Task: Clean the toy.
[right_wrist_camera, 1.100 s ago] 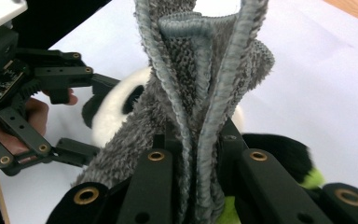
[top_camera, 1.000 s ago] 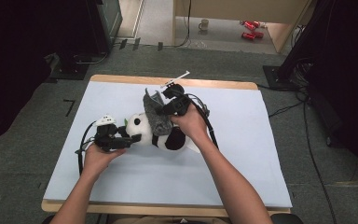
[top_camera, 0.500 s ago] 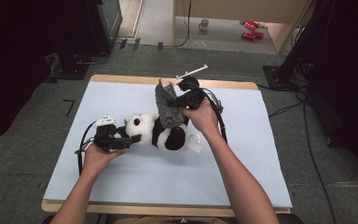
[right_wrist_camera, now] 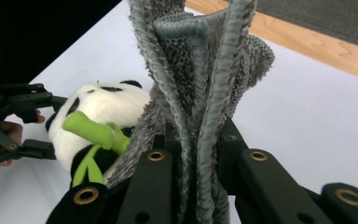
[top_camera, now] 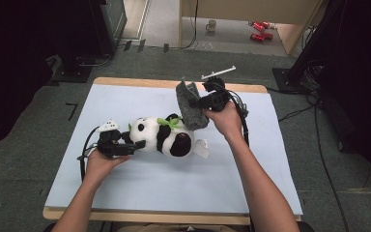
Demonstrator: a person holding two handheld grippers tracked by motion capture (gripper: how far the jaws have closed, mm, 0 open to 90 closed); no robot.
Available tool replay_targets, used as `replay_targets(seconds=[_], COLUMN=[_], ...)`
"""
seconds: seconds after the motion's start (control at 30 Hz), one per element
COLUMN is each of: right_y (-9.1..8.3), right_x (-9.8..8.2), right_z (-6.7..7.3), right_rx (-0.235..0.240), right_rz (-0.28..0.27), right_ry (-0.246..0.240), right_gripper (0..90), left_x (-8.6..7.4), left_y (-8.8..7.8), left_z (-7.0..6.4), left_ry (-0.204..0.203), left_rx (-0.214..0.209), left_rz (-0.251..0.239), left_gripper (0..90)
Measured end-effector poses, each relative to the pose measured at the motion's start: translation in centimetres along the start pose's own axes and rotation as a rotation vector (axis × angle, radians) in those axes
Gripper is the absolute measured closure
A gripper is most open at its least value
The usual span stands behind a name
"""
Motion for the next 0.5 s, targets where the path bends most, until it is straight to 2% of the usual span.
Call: replay_targets(seconds=[0.23,0.3,0.5], right_y=[2.5,2.8,2.6], right_x=[-2.0,-2.5,-3.4], right_z=[-1.4,-1.7,-2.8], right_rx=[-0.006,0.000,0.013], right_rz=[0.050,0.048,0.031], right_ry=[0.031,0.049,0.084], right_gripper=[80.5,80.5,80.1], left_x=[-0.1,-0.1,0.0], left_y=[0.0,0.0,0.0], left_z=[0.0,-0.1,-0.1], left_ry=[0.000,0.000,-0.001], left_rx=[-0.003,-0.002,-0.003], left_rz=[0.005,0.005,0.005], left_gripper=[24.2,24.2,24.2])
Point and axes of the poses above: each handheld gripper's, and its own axes: y roughly forward along the jaws, x roughly out of its top, z roughly to its left, the point moved 7 cm from there along y, roughly forward along the jaws, and after that the axes turned 9 degrees about y, right-handed, at the moved point
